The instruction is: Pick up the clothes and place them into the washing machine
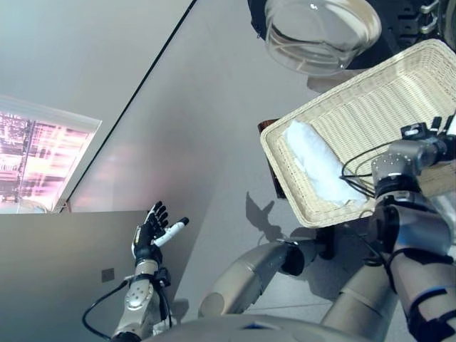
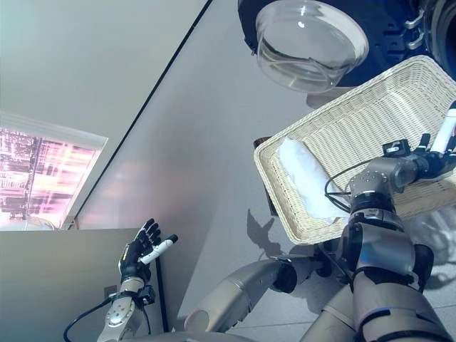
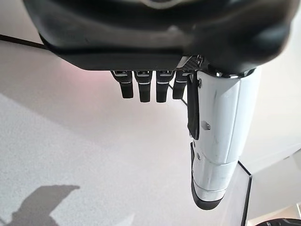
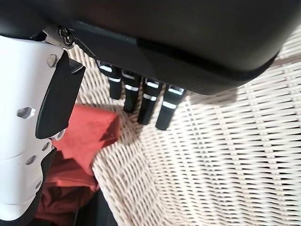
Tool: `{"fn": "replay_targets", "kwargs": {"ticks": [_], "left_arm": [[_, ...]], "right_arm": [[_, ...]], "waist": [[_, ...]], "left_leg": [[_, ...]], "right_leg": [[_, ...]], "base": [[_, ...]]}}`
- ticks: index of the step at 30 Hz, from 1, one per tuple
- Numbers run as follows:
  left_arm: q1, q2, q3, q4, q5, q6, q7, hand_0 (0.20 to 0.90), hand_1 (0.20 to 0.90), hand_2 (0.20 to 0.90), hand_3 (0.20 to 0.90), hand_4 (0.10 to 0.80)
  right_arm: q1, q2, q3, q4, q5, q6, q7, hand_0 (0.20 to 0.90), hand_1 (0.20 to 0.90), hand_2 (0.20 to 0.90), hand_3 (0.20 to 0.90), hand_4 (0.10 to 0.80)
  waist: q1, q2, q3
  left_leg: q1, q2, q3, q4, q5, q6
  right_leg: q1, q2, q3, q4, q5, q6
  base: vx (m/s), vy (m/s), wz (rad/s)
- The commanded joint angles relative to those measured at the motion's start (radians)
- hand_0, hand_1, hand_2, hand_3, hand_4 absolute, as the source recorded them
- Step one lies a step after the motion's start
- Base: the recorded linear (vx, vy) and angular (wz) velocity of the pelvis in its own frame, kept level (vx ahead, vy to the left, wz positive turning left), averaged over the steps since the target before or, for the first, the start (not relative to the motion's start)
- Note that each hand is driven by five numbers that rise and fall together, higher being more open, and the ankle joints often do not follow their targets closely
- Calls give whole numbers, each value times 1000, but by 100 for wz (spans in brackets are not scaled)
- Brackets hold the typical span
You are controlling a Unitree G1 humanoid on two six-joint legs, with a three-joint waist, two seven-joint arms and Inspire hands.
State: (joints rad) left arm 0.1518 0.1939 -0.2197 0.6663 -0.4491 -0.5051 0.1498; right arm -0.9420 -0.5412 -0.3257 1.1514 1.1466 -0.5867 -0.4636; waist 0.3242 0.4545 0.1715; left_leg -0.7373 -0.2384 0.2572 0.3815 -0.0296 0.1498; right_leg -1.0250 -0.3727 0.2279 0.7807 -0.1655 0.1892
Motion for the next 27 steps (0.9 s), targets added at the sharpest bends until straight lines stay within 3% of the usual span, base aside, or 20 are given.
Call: {"fn": "replay_targets", "kwargs": {"ticks": [1, 2, 19, 27], "left_arm": [[-2, 70, 85, 45, -61, -49, 21, 900, 900, 900, 900, 800], [-3, 73, 89, 45, -62, -49, 23, 900, 900, 900, 900, 800], [-6, 68, 105, 51, -63, -55, 33, 900, 900, 900, 900, 800], [-21, 56, 116, 85, -64, -48, 32, 900, 900, 900, 900, 800]], "right_arm": [[-37, -98, 62, -63, -63, -21, 3, 389, 389, 389, 389, 435], [-41, -100, 63, -66, -68, -22, -1, 200, 200, 200, 200, 300], [-48, -124, 88, -49, -86, -22, 3, 200, 200, 200, 200, 300], [-12, -119, 91, 6, -102, 4, 3, 200, 200, 200, 200, 300]], "waist": [[38, 66, -44], [39, 66, -45], [21, 66, -54], [3, 65, -41]], "left_leg": [[-64, 3, -20, -40, 32, -115], [-64, 3, -22, -42, 34, -116], [-44, 16, -36, -55, 36, -115], [-14, 32, -65, -57, 39, -115]], "right_leg": [[48, 7, -22, 55, -80, -105], [49, 7, -22, 55, -81, -106], [72, 29, -42, 44, -73, -113], [133, 43, -81, 8, -60, -115]], "base": [[0, 0, 0], [0, 0, 0], [1, 0, 0], [-4, -2, 1]]}}
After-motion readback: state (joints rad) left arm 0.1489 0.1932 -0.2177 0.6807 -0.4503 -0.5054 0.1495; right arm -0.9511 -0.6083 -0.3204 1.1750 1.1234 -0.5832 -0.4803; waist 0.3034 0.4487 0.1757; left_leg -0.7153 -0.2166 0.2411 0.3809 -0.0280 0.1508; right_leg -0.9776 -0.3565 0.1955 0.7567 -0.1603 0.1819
